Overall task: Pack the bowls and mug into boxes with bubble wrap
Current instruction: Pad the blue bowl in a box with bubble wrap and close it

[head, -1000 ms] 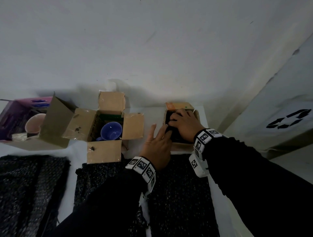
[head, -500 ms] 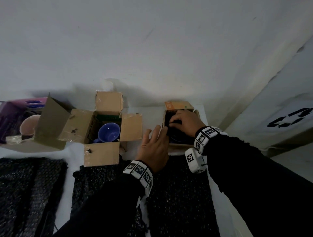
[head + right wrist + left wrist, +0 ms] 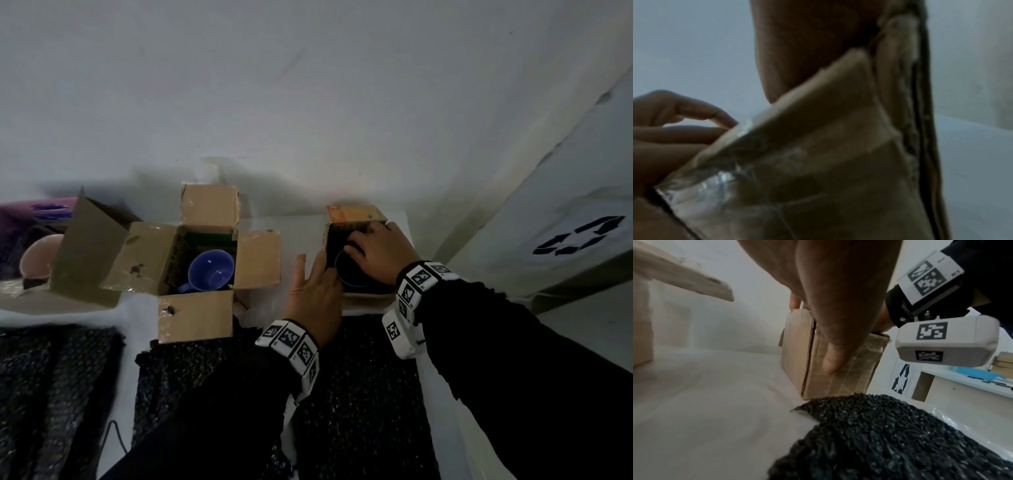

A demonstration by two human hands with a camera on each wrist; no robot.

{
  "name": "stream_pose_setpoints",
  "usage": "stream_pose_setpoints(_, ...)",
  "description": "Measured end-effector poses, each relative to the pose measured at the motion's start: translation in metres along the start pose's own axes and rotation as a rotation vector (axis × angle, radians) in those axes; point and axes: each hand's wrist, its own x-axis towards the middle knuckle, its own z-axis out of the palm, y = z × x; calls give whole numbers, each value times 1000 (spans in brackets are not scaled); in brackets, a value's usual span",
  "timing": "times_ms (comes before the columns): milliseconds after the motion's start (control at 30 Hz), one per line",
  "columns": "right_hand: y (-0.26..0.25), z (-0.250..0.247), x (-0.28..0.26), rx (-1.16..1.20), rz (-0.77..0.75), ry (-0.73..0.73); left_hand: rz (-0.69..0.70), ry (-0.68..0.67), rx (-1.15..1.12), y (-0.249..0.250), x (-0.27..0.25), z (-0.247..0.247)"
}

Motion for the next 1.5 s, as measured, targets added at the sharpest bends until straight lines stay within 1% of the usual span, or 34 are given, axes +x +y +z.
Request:
stream_pose_setpoints(133,3,2,-4,21,-17,32,-14,54,-30,-2,-5,1)
stream_pose_setpoints(233,3,-3,-10,45,-30,-7,52,46,-24,-9,-11,0)
stream_pose_setpoints(300,1,-15,-18,173,3,52,88,59,-31,-12,-11,-7)
stream_pose_setpoints(367,-1,-26,-32,311,45,162,111,88,-60,-14,-10,-16)
stream_pose_setpoints(467,-9,-32,-65,449,92,281,124,94,-135,-17,-14,-25)
stream_pose_setpoints(600,-30,-22,-128,528,163,368,171,133,-238,-16,-35,-29)
stream_pose_setpoints(667,-43,-9,-162,528,206,354,202,154,-279,-11,-50,-25)
stream_pose_setpoints(700,-49,0,-178,518,228,319,221,148,-290,-8,-58,-22)
stream_pose_setpoints(733,-55,10,-192,490,261,255,234,99,-299,-5,-65,-19)
stream_pose_setpoints(767,-61,20,-205,435,300,174,245,11,-296,-2,-73,-17)
stream_pose_setpoints(867,-81,45,-238,238,407,-107,315,-376,-282,4,-96,-5)
stream_pose_setpoints(900,-87,50,-244,204,419,-160,337,-495,-276,5,-103,-2)
stream_pose_setpoints(933,-92,52,-249,193,429,-177,356,-577,-268,7,-109,1)
stream_pose_setpoints(967,-96,52,-251,199,440,-166,367,-615,-260,8,-115,4)
stream_pose_setpoints(1033,-102,49,-249,201,446,-132,376,-614,-250,7,-122,7)
stream_pose_setpoints(1100,-107,46,-245,226,438,-70,367,-592,-253,6,-126,7)
stream_pose_setpoints(1133,-108,43,-244,282,431,0,351,-555,-262,5,-127,4)
stream_pose_setpoints(1167,-109,40,-243,366,420,78,324,-480,-280,4,-128,2)
stream_pose_setpoints(1200,-108,34,-242,461,402,136,289,-357,-309,3,-128,-3)
stream_pose_setpoints(1233,-108,26,-240,544,373,161,268,-212,-333,1,-126,-9)
stream_pose_setpoints(1300,-109,8,-236,613,289,146,316,54,-320,-2,-120,-22)
stream_pose_setpoints(1333,-109,-1,-233,616,237,129,361,146,-288,-3,-117,-30)
stream_pose_setpoints(1433,-111,-24,-225,653,121,135,456,341,-214,-6,-104,-49)
stream_pose_setpoints(1500,-112,-35,-220,663,135,204,497,380,-181,-9,-96,-53)
